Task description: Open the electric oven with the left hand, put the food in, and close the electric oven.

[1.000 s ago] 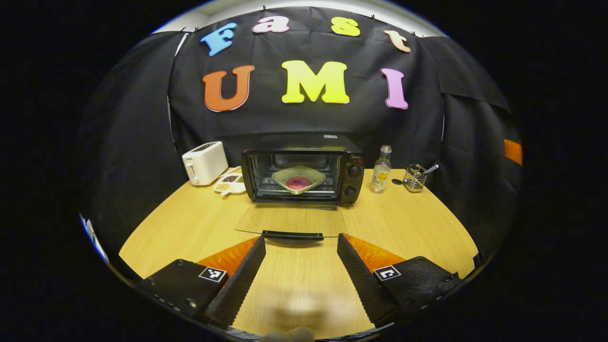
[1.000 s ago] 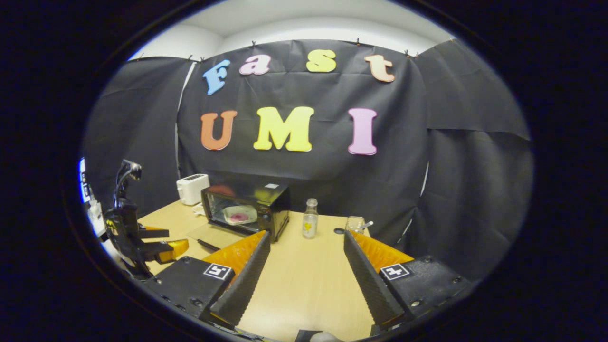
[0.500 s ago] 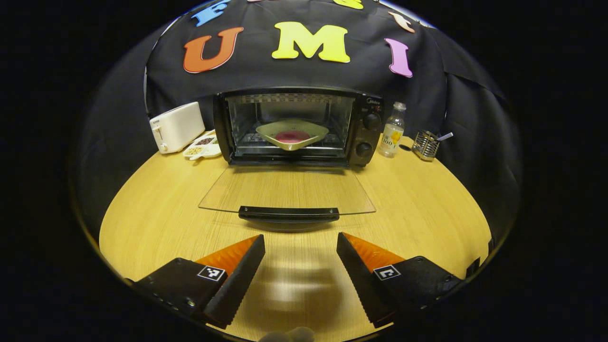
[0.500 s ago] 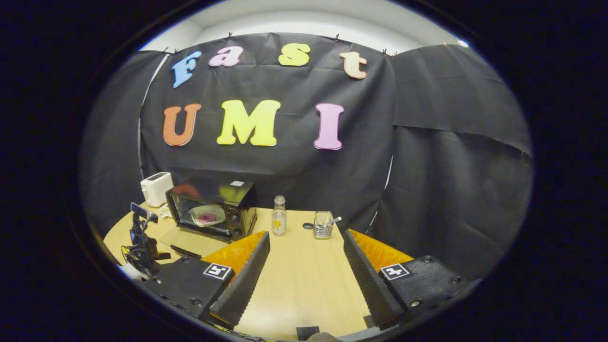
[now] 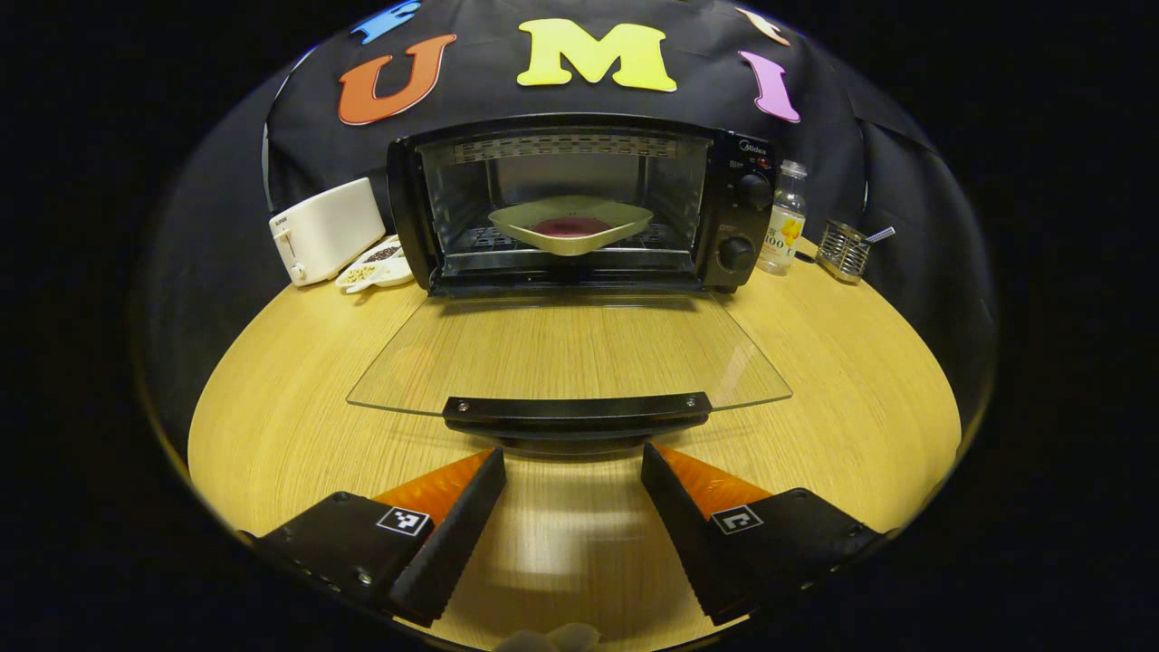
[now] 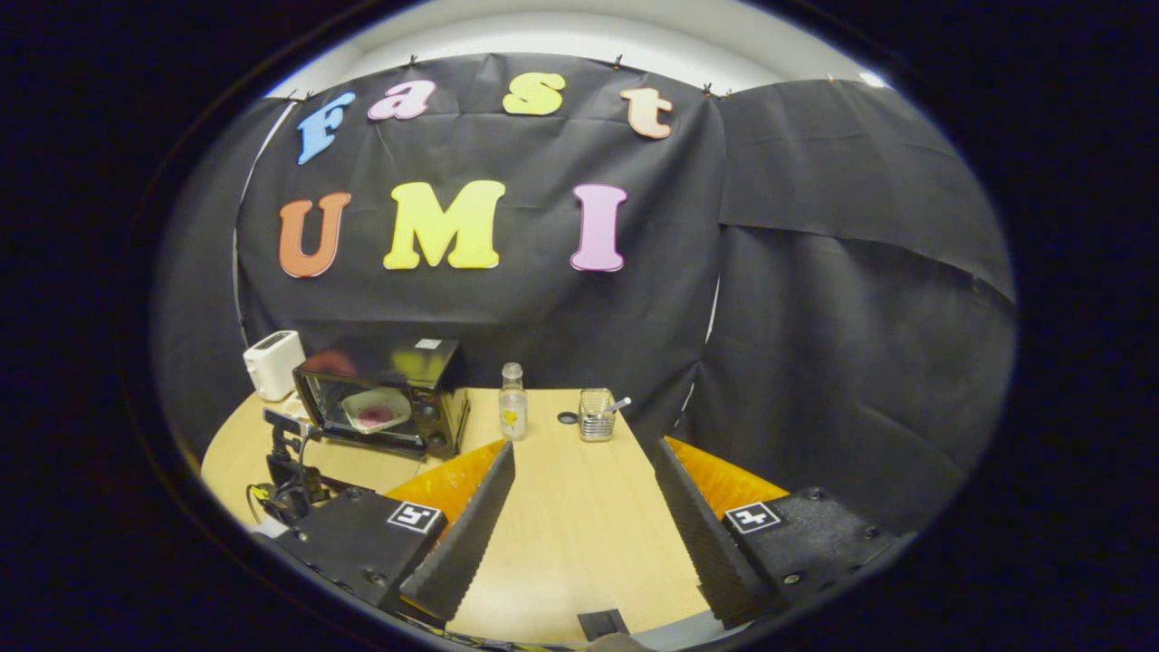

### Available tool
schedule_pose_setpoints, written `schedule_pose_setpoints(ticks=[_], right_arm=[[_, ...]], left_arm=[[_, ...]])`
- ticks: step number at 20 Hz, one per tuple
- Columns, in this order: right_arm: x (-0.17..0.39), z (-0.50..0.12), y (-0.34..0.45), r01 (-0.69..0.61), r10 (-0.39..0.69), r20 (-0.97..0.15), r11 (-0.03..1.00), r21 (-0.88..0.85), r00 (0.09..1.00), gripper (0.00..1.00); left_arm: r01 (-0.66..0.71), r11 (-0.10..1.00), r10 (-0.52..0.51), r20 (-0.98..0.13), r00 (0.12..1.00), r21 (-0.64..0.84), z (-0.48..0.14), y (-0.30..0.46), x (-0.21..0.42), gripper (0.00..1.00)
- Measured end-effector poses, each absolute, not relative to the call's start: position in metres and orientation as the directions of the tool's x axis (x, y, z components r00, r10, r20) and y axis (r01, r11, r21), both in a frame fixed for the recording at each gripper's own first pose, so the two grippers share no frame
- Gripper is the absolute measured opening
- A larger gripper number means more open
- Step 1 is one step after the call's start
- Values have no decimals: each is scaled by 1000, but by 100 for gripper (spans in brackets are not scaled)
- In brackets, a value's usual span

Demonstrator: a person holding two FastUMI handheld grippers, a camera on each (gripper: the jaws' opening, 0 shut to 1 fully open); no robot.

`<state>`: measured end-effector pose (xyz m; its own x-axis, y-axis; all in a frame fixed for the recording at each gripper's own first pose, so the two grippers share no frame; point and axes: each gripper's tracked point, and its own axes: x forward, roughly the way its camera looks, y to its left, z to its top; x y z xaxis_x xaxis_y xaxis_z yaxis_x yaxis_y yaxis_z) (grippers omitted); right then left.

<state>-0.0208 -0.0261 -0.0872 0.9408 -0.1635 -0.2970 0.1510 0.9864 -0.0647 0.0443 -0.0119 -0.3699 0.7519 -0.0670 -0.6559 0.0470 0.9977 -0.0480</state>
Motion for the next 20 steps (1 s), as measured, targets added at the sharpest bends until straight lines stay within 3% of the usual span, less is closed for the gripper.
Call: schedule_pose_setpoints(ticks=[1,20], right_arm=[[-21,-88,-26,154,-168,-300,986,-70,939,96],[-18,-95,-13,145,-147,-311,989,-32,939,99]], left_arm=[[48,998,-66,-659,749,-45,-372,-13,43,97],[55,998,-60,-574,817,-26,-314,-10,61,98]])
